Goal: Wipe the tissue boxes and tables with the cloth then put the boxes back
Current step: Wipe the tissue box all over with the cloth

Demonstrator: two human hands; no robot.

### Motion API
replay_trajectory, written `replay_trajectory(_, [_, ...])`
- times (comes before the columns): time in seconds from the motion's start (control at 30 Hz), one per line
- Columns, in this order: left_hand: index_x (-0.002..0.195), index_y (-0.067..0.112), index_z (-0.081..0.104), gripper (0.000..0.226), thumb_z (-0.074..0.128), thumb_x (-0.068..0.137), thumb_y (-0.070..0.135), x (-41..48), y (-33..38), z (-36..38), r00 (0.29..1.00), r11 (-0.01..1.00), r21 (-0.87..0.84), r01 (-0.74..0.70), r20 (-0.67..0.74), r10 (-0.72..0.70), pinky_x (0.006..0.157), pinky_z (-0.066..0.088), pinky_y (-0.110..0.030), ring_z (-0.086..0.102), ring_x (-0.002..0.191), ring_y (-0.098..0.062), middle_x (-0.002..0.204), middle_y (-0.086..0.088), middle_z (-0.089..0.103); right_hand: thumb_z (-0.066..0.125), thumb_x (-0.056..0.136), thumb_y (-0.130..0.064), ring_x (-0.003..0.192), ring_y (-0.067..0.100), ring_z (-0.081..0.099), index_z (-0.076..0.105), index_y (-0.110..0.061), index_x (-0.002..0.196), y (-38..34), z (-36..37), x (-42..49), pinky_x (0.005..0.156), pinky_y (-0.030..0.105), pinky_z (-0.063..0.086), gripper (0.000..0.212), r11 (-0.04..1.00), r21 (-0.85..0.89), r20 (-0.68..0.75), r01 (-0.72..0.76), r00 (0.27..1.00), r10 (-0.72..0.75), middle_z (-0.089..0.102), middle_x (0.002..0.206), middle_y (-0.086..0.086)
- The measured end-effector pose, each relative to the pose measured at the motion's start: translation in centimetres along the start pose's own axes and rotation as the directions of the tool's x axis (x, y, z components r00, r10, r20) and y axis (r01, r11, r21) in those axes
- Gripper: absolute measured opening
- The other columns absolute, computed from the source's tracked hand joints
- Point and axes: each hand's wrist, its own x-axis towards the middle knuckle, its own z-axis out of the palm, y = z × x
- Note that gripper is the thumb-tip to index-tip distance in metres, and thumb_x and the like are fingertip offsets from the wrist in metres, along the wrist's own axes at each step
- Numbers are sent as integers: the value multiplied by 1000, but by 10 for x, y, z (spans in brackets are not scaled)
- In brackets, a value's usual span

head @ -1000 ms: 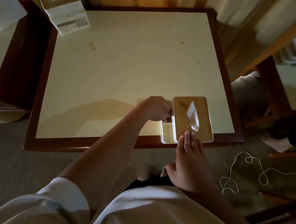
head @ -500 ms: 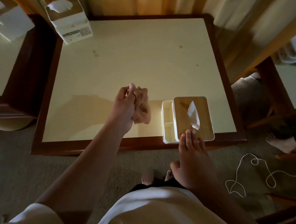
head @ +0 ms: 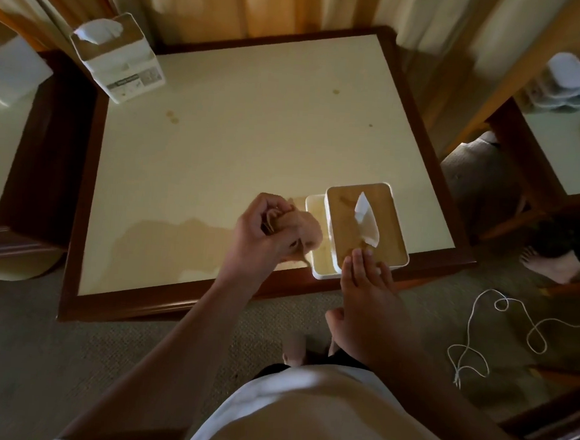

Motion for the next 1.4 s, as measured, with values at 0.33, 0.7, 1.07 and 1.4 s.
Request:
replay_trajectory(0.33, [118, 36, 75, 25, 63, 97, 36, 3, -25, 26, 947, 388, 869, -308, 319, 38, 93, 35, -38, 46, 116, -18, 118, 2, 54, 53, 85, -43, 152, 39, 33, 41, 3, 153, -2, 0, 0, 123, 59, 29, 83, 999, 44, 2, -23, 1000, 23, 39, 160, 24])
replay_trajectory(0.7, [110, 27, 63, 20, 54, 100, 42, 20, -9, 66, 908, 161, 976, -147, 198, -369, 94, 46, -46, 62, 101, -24, 103, 4, 64, 70, 84, -38, 151, 39, 36, 45, 5, 151, -3, 0, 0, 122, 58, 32, 84, 999, 35, -1, -34, 999, 34, 42, 158, 26])
replay_trajectory(1.07, [109, 28, 74, 28, 54, 101, 46, 4, -24, 54, 950, 217, 950, -224, 262, -170, 81, 48, -40, 64, 87, -22, 88, 7, 61, 66, 80, -37, 146, 42, 43, 51, 6, 146, -11, 2, 1, 117, 61, 37, 80, 997, 45, -68, -62, 996, 65, 48, 152, 28])
replay_trajectory(1.4, [133, 24, 60, 34, 43, 106, 35, -1, -17, 62, 936, 168, 978, -125, 172, -306, 63, 42, -34, 60, 81, -25, 88, 1, 60, 78, 76, -35, 144, 43, 45, 51, 7, 144, -10, 5, 2, 116, 62, 38, 85, 997, 63, -89, -53, 994, 58, 50, 150, 29])
